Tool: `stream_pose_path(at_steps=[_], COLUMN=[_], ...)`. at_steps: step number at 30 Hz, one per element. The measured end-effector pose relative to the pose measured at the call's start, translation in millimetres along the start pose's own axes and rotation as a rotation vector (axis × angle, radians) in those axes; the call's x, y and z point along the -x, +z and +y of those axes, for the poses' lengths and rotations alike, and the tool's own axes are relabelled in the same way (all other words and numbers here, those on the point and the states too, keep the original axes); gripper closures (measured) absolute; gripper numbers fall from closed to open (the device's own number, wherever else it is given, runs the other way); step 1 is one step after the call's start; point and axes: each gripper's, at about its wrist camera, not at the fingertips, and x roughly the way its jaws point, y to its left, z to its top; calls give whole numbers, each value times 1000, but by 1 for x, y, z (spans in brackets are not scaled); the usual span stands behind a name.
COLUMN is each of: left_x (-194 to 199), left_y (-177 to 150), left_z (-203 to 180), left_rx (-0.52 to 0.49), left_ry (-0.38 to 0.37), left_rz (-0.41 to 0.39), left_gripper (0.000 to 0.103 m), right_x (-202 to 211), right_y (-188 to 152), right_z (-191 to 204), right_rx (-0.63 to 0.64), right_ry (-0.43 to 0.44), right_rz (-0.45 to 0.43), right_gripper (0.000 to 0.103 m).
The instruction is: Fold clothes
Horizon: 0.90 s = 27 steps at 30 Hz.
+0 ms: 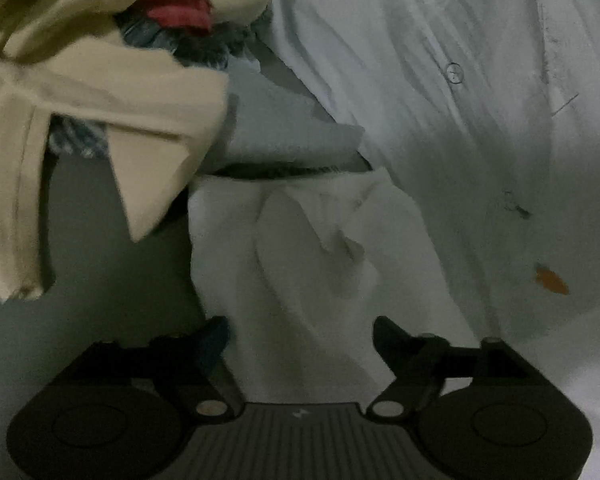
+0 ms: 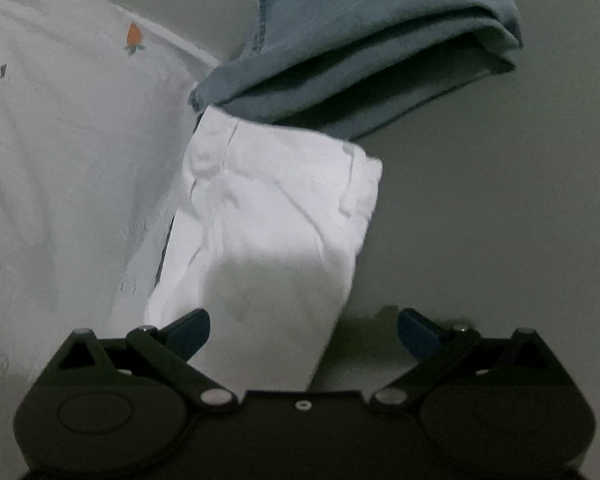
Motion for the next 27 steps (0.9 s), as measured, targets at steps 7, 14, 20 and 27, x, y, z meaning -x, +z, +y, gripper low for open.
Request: stream_pose_path(at_steps=[7,14,20,27], left_x=[-17,17,96,206], left_y=[-2,3,-31,-119], left_z=[-17,-7,7,73], left_rx=[-63,-20,-104,-129], left_ry=[104,66,48,86], left_rz=[-82,-152,-180,-188], left_gripper=[91,97,97,97], right_x=[-16,11,48,80], right_y=[7,38,70,92], right_z=[12,3,-24,-64], right_rx=[-66,-166,-159,-103], right_ry=[7,89,119,106], right_rz=[-17,-54,-53,-16], right_gripper=[42,90,91,91])
